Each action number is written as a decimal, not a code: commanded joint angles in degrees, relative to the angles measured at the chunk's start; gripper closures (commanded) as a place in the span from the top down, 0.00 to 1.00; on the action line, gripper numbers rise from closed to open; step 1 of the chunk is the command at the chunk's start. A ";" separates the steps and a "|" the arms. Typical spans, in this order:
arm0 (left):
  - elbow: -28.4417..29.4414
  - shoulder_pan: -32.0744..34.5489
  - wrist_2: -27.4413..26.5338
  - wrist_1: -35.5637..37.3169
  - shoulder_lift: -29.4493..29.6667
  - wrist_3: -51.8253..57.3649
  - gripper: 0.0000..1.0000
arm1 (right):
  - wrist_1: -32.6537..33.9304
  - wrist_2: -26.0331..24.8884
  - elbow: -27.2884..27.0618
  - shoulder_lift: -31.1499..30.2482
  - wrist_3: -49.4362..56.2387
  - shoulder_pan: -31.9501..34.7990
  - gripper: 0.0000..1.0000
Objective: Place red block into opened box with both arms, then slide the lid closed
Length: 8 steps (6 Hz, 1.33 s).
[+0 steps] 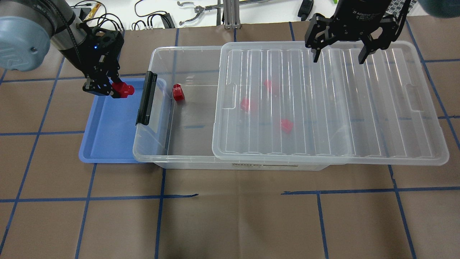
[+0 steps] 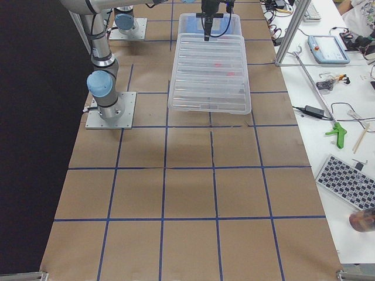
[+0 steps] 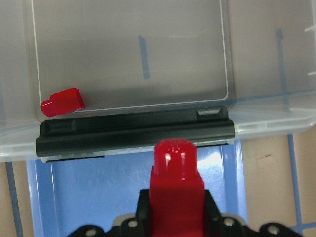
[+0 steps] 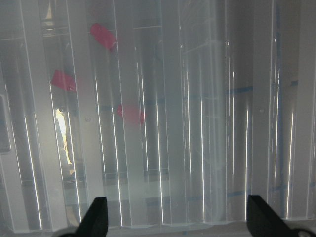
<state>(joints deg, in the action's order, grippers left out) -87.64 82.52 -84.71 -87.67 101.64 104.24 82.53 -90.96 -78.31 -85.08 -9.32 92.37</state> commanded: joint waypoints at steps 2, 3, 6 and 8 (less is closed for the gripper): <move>-1.11 12.18 -0.28 12.17 6.88 -16.47 0.17 | 0.00 0.00 -0.09 0.00 0.09 0.00 1.00; -3.82 13.53 -0.46 16.00 7.95 -18.27 0.17 | 0.00 0.00 -0.26 0.00 0.09 0.00 1.00; -10.69 13.54 -1.94 28.69 12.43 -18.37 0.18 | 0.00 0.00 -0.27 0.00 0.09 -0.08 1.00; -10.88 13.63 -1.95 30.44 14.12 -18.81 0.21 | 0.00 0.00 -0.35 0.00 0.17 -0.08 1.00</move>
<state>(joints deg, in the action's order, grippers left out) -98.34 96.13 -86.56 -58.23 115.23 85.54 82.53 -91.01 -78.64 -85.08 -9.20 92.29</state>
